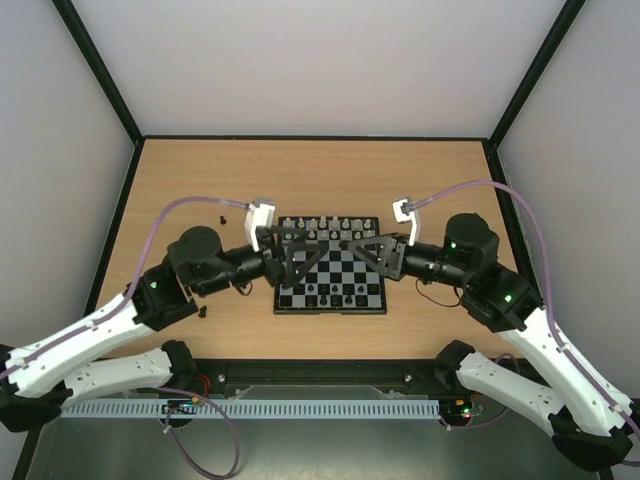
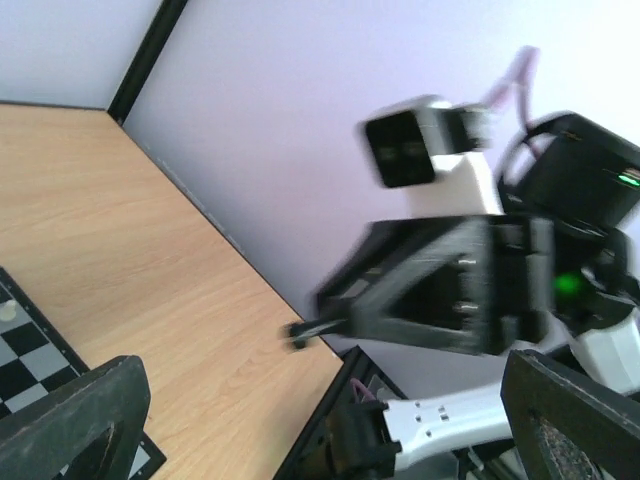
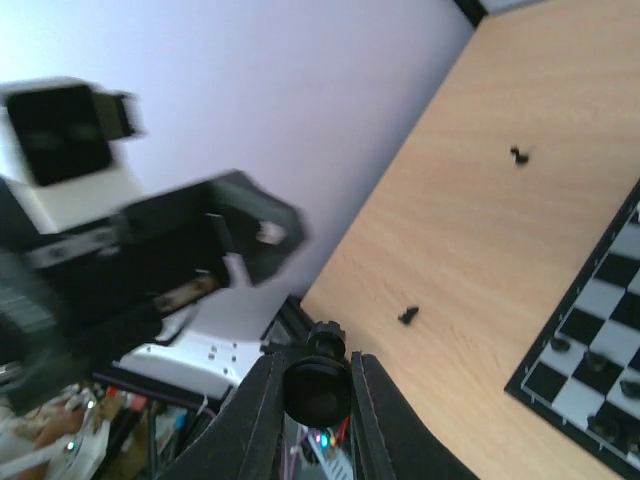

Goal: Set up the chess pieces on the board
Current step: Place the chess piece on the chessboard.

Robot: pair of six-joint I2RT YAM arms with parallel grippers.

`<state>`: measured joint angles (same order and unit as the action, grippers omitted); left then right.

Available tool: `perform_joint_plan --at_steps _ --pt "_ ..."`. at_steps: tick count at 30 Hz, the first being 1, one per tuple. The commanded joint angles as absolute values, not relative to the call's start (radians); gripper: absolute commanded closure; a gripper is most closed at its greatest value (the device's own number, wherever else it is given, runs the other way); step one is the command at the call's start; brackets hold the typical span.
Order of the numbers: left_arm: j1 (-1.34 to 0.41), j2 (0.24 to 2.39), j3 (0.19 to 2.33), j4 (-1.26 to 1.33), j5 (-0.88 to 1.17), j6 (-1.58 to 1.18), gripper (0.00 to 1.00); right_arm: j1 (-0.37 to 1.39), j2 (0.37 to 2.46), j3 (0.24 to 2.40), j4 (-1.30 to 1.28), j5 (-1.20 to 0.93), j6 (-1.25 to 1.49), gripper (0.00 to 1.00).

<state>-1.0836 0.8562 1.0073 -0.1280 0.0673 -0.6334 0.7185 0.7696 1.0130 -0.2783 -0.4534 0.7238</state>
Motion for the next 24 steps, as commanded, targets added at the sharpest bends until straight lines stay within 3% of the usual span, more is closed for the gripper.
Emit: perform_joint_plan --at_steps 1,11,18,24 --pt "-0.912 0.856 0.893 0.217 0.371 -0.841 0.0 0.723 0.734 1.043 -0.177 -0.358 0.724 0.94" --pt "-0.81 0.909 0.791 0.558 0.585 -1.06 0.01 0.723 0.83 1.017 0.047 -0.628 0.833 0.97" --pt "-0.803 0.854 0.727 0.601 0.606 -1.099 0.07 0.723 0.853 1.001 0.127 -0.688 0.885 0.97" --pt "-0.8 0.832 0.704 0.579 0.598 -1.095 0.28 0.724 0.874 0.999 0.129 -0.71 0.89 0.97"
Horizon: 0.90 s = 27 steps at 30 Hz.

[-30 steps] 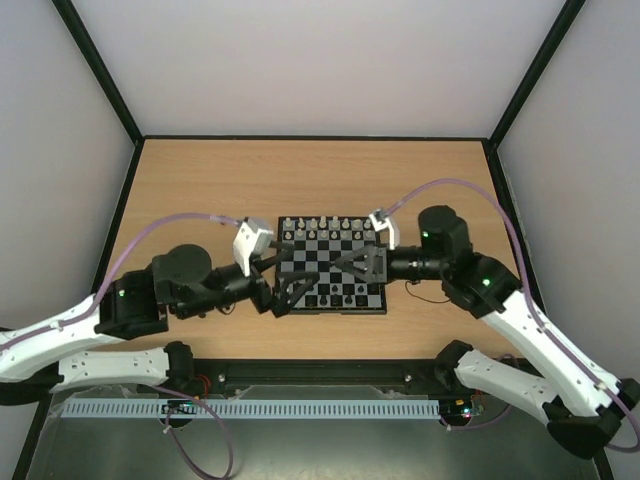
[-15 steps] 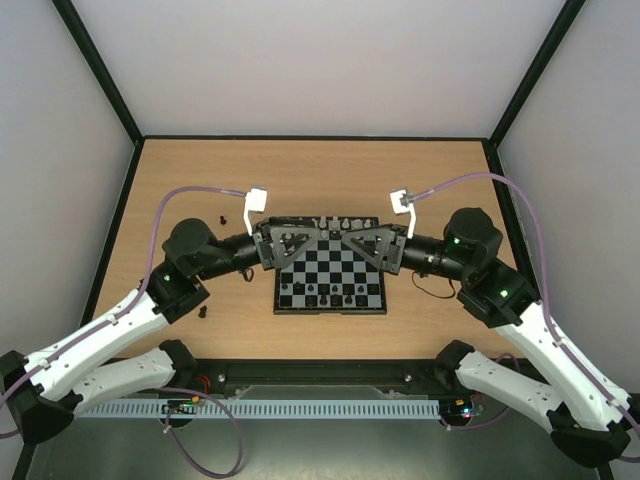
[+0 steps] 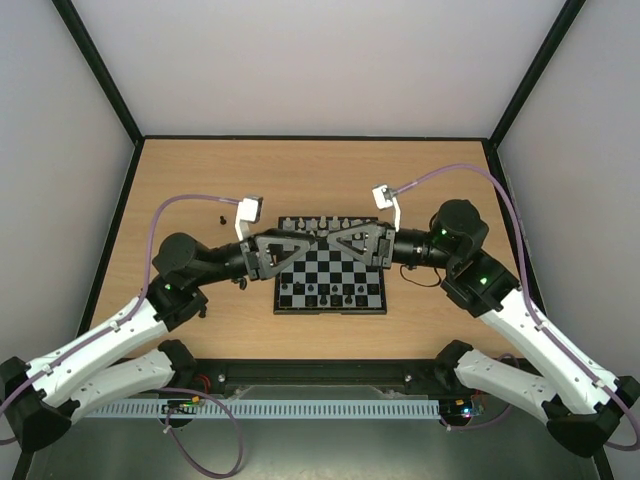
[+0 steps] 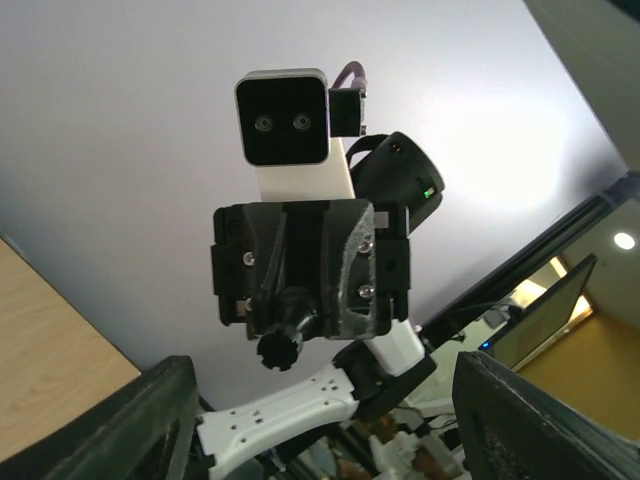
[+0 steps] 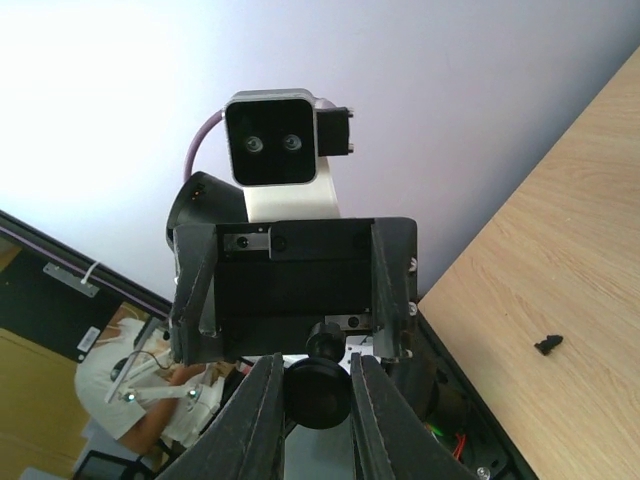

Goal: Set up the chess pieces on the board
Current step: Place the chess piece on the chessboard.

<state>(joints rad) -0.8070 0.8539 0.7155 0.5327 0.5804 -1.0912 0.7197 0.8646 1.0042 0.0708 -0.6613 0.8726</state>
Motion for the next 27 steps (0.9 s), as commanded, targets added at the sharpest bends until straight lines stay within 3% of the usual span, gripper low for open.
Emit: perform_joint_plan --at_steps 1,16,27 --pt "-0.8 0.831 0.703 0.58 0.597 -1.095 0.3 0.724 0.877 0.996 0.131 -0.712 0.892 0.97" --pt "-0.798 0.863 0.695 0.596 0.597 -1.098 0.43 0.723 0.899 0.981 0.138 -0.749 0.901 0.97" --pt "-0.799 0.874 0.693 0.59 0.597 -1.098 0.73 0.723 0.889 0.976 0.123 -0.746 0.895 0.97"
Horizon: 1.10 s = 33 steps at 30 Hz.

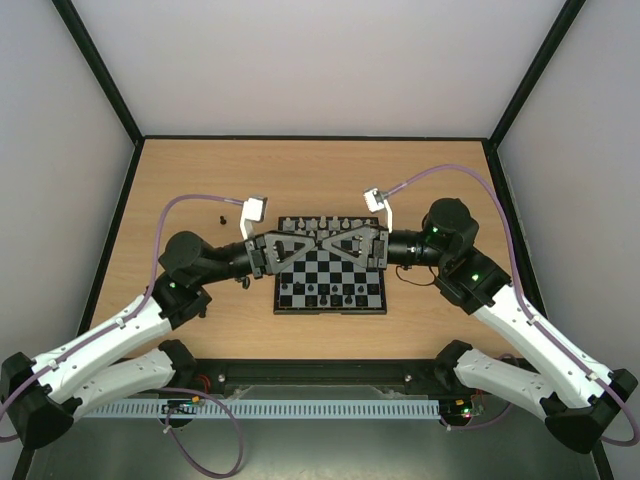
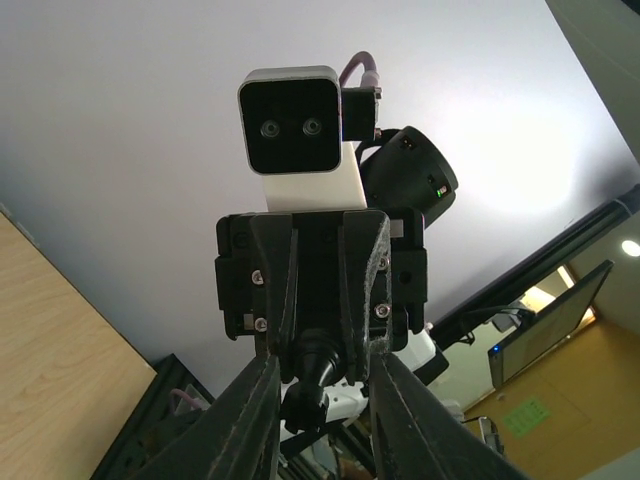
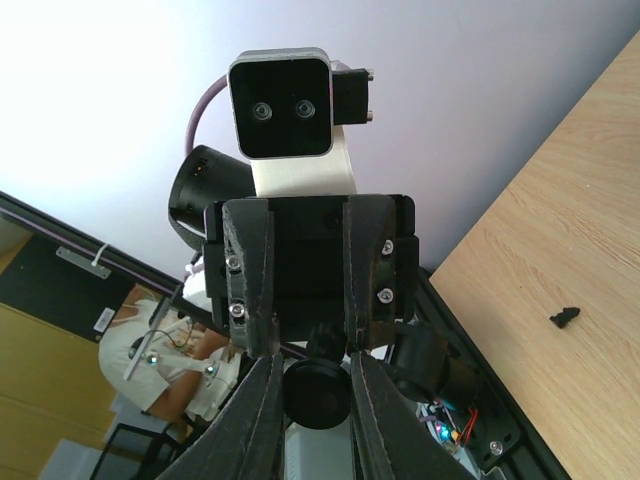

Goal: Set up the chess pieces on the board
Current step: Place the chess piece on the chessboard.

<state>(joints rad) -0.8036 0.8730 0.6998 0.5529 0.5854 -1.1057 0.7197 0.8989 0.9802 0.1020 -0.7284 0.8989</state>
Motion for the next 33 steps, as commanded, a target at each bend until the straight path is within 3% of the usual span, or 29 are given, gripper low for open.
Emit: perform_joint_plan --at_steps 1,12,15,20,23,27,33 --pt "-0.799 0.874 0.693 0.589 0.597 -1.099 0.74 0.723 0.887 0.975 0.121 -0.744 0.894 0.97" --pt "-0.8 0.865 0.689 0.553 0.592 -1.086 0.93 0.723 0.885 0.976 0.111 -0.732 0.89 0.97" --pt "-0.801 0.863 0.69 0.539 0.589 -1.083 0.94 0.724 0.886 0.973 0.108 -0.727 0.888 0.96" --pt "-0.801 0.856 0.714 0.457 0.567 -1.053 0.94 0.723 0.89 0.974 0.081 -0.706 0.876 0.79" --pt "-0.801 0.85 0.732 0.41 0.554 -1.026 0.94 0.724 0.89 0.975 0.066 -0.692 0.866 0.62" --pt "-0.801 0.845 0.762 0.326 0.524 -0.99 0.94 0.723 0.89 0.982 0.039 -0.673 0.85 0.54" --pt "-0.8 0.852 0.861 0.119 0.451 -0.908 0.94 0.723 0.865 1.02 -0.163 -0.517 0.756 0.26"
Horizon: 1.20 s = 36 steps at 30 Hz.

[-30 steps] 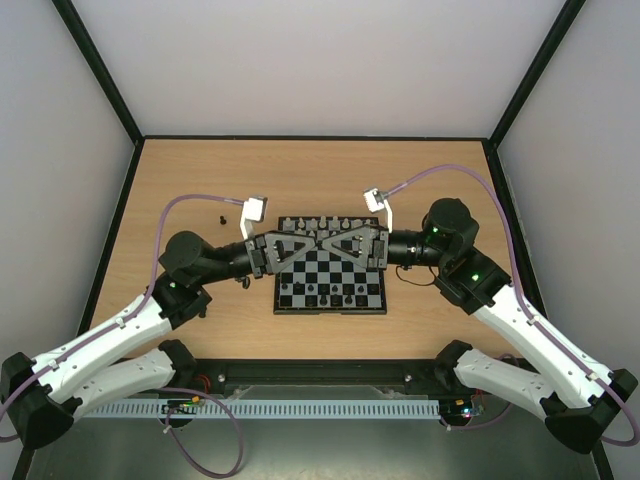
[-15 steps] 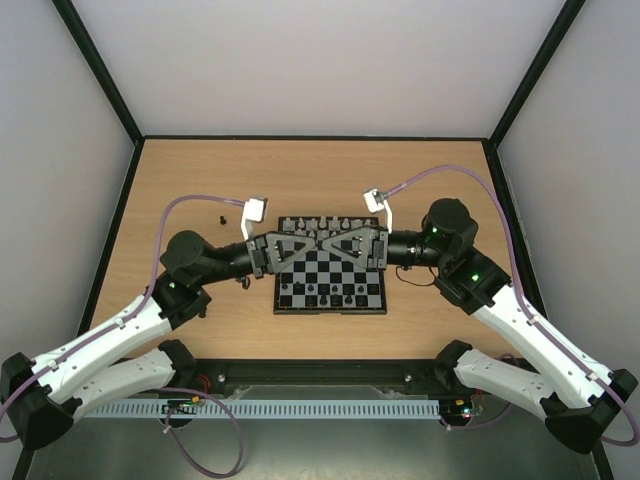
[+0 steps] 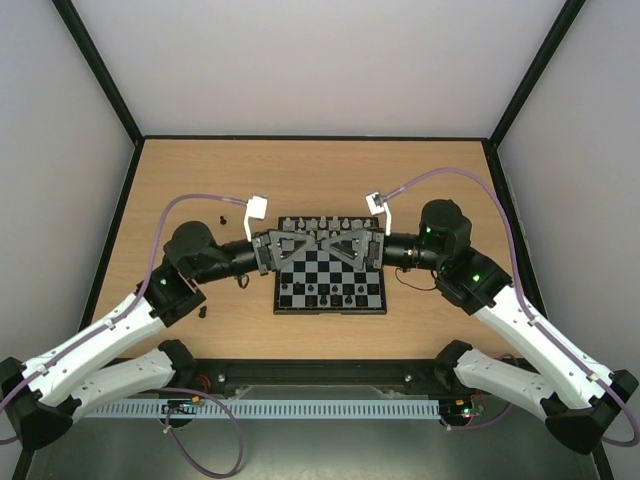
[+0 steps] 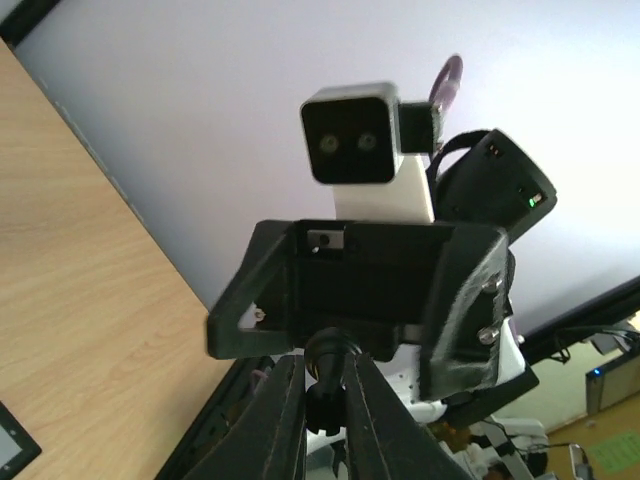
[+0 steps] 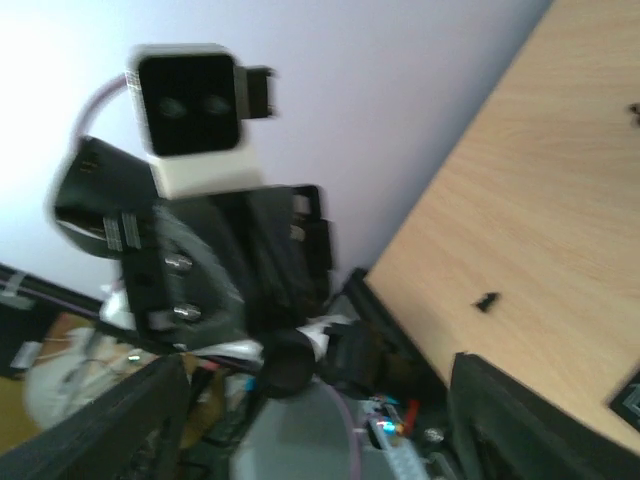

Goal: Set up the chess pieces on the board
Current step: Place the chess piece on the chessboard.

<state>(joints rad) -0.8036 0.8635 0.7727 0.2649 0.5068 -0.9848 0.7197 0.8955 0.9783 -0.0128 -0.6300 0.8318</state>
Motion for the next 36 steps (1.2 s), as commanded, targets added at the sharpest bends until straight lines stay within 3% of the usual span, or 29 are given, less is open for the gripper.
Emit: perform_joint_plan --at_steps 1,5,12,22,36 --pt "-0.799 0.86 0.885 0.072 0.435 -0.891 0.94 0.723 0.856 1.024 -0.206 -0.47 0.739 0.22" --pt "-0.799 0.911 0.981 -0.104 0.389 -0.837 0.94 0.723 0.809 1.022 -0.35 -0.295 0.684 0.11" --pt "-0.798 1.031 1.149 -0.426 0.314 -0.748 0.94 0.723 0.732 0.991 -0.488 -0.106 0.639 0.04" --pt "-0.798 1.196 1.308 -0.765 0.21 -0.677 0.96 0.723 0.689 0.939 -0.54 -0.102 0.6 0.0" --pt "-0.848 1.269 1.237 -1.009 0.063 -0.696 0.97 0.723 0.686 0.879 -0.552 -0.138 0.563 0.01"
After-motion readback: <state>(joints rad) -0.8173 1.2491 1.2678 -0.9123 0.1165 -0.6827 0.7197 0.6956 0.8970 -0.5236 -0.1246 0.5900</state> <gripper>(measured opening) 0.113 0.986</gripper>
